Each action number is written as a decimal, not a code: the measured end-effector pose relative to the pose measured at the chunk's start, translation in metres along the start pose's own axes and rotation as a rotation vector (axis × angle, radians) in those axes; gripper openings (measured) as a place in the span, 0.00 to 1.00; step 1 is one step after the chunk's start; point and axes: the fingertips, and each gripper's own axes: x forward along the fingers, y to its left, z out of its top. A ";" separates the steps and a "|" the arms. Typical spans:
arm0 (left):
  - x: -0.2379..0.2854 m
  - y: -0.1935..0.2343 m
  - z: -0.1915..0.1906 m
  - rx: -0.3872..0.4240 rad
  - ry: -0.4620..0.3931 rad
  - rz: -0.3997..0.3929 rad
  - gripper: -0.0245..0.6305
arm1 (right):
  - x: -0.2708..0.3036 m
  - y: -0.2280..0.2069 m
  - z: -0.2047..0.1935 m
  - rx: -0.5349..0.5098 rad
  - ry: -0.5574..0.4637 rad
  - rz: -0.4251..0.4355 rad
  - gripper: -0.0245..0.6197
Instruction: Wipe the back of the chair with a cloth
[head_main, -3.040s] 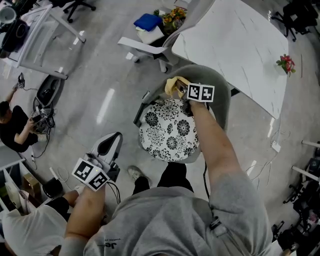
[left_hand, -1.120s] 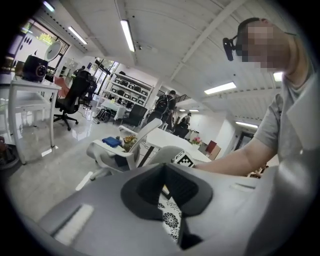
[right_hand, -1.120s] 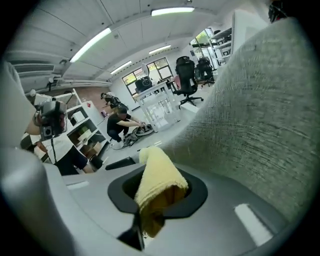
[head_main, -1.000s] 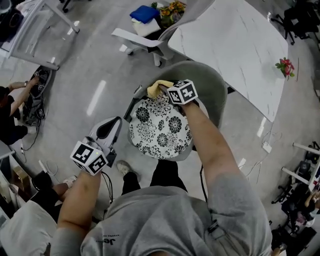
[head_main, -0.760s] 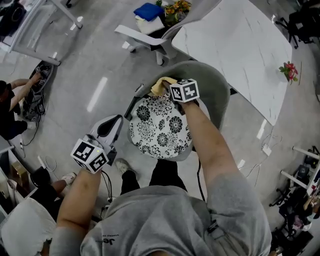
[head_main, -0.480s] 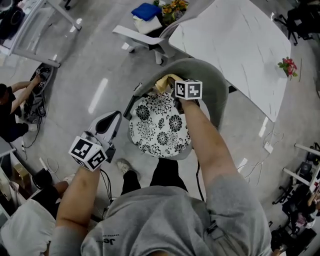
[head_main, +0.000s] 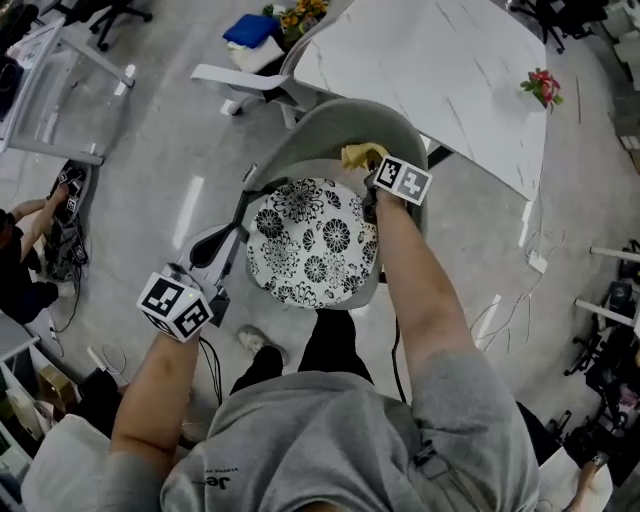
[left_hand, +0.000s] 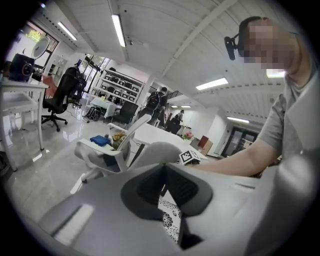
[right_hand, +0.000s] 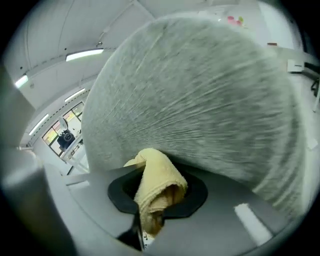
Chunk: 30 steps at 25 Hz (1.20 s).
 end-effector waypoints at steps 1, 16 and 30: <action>0.001 -0.004 0.000 0.004 0.003 -0.013 0.13 | -0.009 -0.010 0.001 0.018 -0.016 -0.019 0.12; -0.007 -0.024 -0.007 0.081 0.035 -0.120 0.13 | -0.105 -0.068 -0.004 0.066 -0.134 -0.149 0.12; 0.002 0.008 -0.031 -0.005 0.014 -0.020 0.13 | 0.002 0.141 -0.102 -0.651 0.312 0.539 0.12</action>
